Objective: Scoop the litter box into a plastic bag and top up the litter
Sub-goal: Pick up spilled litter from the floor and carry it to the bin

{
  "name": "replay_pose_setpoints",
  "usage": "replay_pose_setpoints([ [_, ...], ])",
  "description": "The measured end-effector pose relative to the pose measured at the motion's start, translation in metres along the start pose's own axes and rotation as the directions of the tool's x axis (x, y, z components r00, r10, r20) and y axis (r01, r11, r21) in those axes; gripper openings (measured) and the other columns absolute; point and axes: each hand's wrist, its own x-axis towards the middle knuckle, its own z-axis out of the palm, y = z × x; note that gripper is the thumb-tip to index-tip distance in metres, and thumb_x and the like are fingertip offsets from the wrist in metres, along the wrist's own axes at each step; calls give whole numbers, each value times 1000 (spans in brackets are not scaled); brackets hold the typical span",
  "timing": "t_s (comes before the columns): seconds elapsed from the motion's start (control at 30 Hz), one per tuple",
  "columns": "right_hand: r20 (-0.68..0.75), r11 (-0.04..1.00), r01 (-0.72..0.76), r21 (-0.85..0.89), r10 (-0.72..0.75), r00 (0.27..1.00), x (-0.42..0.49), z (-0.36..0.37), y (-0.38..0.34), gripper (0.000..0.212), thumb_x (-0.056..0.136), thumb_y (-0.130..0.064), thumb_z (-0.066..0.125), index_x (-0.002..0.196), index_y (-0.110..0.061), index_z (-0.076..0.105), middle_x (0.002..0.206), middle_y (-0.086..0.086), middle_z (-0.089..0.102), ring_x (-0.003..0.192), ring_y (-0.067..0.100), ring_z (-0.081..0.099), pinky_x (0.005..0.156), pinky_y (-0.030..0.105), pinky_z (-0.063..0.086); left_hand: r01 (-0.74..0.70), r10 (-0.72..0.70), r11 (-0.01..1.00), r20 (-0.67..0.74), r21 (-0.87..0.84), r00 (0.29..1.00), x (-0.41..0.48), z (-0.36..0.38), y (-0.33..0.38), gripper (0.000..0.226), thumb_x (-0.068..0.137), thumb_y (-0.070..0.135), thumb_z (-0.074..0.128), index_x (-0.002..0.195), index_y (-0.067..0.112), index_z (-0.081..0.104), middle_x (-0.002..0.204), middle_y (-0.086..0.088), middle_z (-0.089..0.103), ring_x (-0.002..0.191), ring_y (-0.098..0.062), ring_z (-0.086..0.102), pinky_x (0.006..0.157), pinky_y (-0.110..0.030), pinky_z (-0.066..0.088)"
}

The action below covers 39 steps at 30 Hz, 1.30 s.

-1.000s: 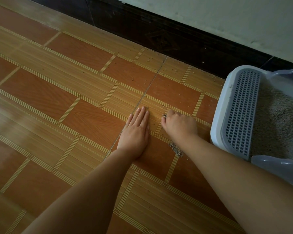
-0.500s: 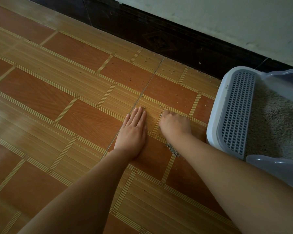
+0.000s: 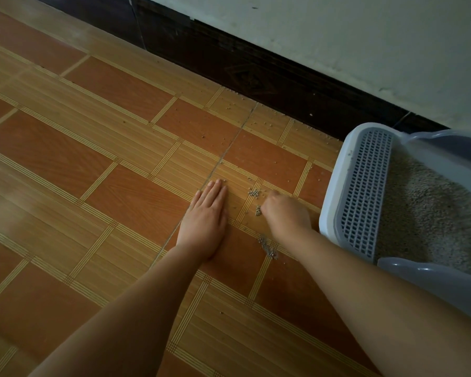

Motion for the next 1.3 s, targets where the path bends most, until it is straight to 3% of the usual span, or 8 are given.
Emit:
replay_pose_setpoints([
  [0.1, 50, 979, -71, 189, 62, 997, 3, -4, 7, 16, 97, -3, 34, 91, -7, 49, 83, 12, 55, 66, 21, 52, 44, 22, 33, 2, -2, 999, -12, -53, 1000, 2, -5, -1, 51, 102, 27, 28, 150, 18, 16, 159, 3, 7, 146, -10, 0, 112, -21, -10],
  [0.23, 80, 924, -105, 368, 81, 994, -2, -13, 14, 39, 99, -12, 30, 60, -15, 26, 60, -1, 32, 47, 11, 30, 38, 20, 19, 8, -8, 997, -7, -72, 1000, 4, -6, 0, 50, 102, 27, 29, 150, 18, 18, 159, 2, 8, 146, -11, 0, 112, -22, -9],
  [0.6, -10, 938, -75, 338, 83, 997, -6, 7, 10, 32, 101, -21, 26, 104, -2, 51, 61, -2, 37, 52, 15, 37, 45, 23, 28, 10, -12, 998, -27, -69, 1000, 1, 6, 0, 52, 102, 28, 29, 151, 19, 14, 159, 1, 5, 146, -11, -3, 113, -23, -12],
  [0.73, -17, 914, -48, 403, 59, 998, -2, -1, 6, 31, 101, -21, 26, 103, -1, 50, 73, 6, 53, 56, 17, 43, 46, 24, 32, 84, -110, 940, -63, -330, 992, 6, -2, 5, 45, 101, 23, 36, 145, 14, 36, 154, -1, 26, 144, -13, 18, 117, -27, 6],
  [0.83, -53, 901, -31, 432, 59, 997, 0, -9, 0, 28, 102, -21, 26, 97, -5, 49, 71, 4, 50, 53, 14, 42, 43, 22, 28, 269, -439, 578, -15, -771, 898, 9, -21, 16, 32, 100, 23, 42, 124, 13, 60, 126, -3, 61, 116, -15, 54, 95, -28, 44],
  [0.97, -82, 887, 36, 460, 2, 997, -1, -25, -22, 30, 102, -22, 25, 95, -6, 50, 64, -3, 41, 48, 8, 34, 40, 18, 22, 220, -651, 109, 98, -969, 753, 10, -38, 14, 28, 98, 15, 40, 91, 11, 67, 101, -7, 69, 98, -17, 64, 88, -28, 50],
  [1.17, -127, 880, 262, 396, -230, 965, -11, -38, -71, 34, 101, -25, 28, 111, -1, 50, 98, 14, 62, 81, 26, 59, 57, 29, 38, 185, -501, -474, 436, -861, 747, 2, -33, 10, 36, 100, 20, 33, 90, 3, 63, 89, -12, 67, 87, -23, 64, 78, -31, 51],
  [1.3, -62, 910, 320, 263, -315, 947, -12, -35, -88, 36, 101, -18, 27, 129, 0, 41, 117, 23, 57, 103, 35, 57, 68, 36, 37, 223, -286, -676, 529, -702, 799, -5, -29, 6, 49, 102, 33, 22, 104, 4, 61, 109, -14, 66, 105, -25, 59, 85, -36, 46],
])
